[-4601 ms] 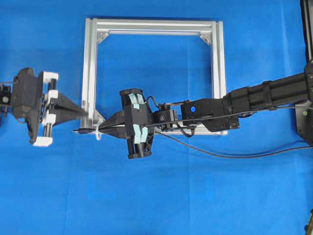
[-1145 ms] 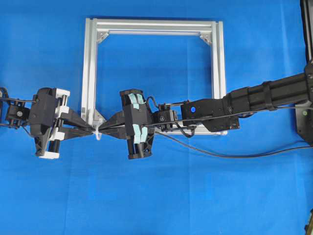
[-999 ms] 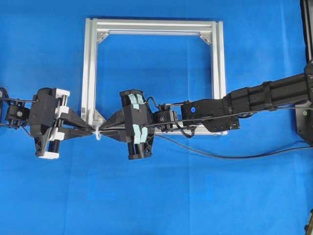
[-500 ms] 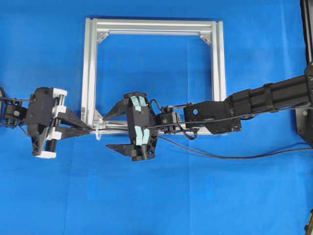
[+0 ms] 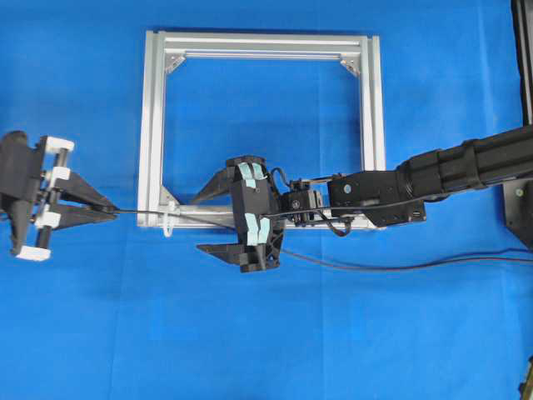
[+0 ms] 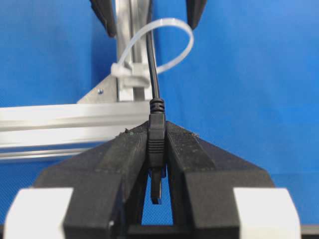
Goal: Insert the wire through the string loop located on the left side.
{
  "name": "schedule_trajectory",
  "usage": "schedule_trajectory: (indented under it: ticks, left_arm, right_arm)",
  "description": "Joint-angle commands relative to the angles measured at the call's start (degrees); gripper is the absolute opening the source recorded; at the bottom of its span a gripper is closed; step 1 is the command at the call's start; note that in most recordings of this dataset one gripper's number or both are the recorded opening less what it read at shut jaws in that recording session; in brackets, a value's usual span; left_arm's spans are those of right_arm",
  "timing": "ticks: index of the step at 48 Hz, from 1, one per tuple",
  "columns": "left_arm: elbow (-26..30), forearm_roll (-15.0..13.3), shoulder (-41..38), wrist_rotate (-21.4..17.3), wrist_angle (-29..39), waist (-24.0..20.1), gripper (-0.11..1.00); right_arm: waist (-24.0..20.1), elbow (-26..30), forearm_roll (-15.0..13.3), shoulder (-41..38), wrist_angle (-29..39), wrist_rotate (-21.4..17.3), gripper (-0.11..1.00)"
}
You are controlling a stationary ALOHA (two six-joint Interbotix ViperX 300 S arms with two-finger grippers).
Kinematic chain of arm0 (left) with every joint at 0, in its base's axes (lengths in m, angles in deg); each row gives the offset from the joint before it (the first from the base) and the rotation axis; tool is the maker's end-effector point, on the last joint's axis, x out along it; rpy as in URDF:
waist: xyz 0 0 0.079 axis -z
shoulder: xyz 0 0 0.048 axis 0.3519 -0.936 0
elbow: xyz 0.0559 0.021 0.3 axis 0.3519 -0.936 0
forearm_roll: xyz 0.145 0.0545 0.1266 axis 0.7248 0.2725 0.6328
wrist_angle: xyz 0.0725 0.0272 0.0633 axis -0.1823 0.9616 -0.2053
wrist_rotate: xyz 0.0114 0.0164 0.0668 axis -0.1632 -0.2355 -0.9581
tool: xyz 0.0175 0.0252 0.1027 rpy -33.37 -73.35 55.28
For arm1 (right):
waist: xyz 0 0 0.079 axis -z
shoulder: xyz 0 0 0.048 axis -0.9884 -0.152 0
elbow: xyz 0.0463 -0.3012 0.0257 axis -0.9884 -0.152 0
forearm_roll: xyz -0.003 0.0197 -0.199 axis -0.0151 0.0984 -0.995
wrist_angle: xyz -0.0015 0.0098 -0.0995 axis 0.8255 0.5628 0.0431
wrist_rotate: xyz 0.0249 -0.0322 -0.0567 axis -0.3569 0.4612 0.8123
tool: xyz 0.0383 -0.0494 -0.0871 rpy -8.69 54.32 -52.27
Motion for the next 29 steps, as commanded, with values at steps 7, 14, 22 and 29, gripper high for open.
schedule_trajectory:
  ticks: [7, 14, 22, 29]
  left_arm:
    - [0.09, 0.09, 16.0, -0.09, 8.7, -0.18, 0.06]
    - [0.79, 0.09, 28.21, -0.18, 18.11, -0.18, 0.06]
    - [4.39, 0.09, 41.84, -0.35, 34.28, -0.18, 0.06]
    - [7.03, 0.26, 48.78, -0.26, 44.12, -0.62, 0.06]
  right_arm:
    - [-0.18, 0.62, 0.09, 2.72, -0.7, 0.09, 0.95]
    - [-0.18, 0.62, 0.09, 2.72, -0.79, 0.09, 0.95]
    - [-0.18, 0.7, 0.09, 2.72, -0.97, 0.09, 0.95]
    - [-0.18, 0.79, 0.09, 2.72, -1.23, 0.18, 0.95]
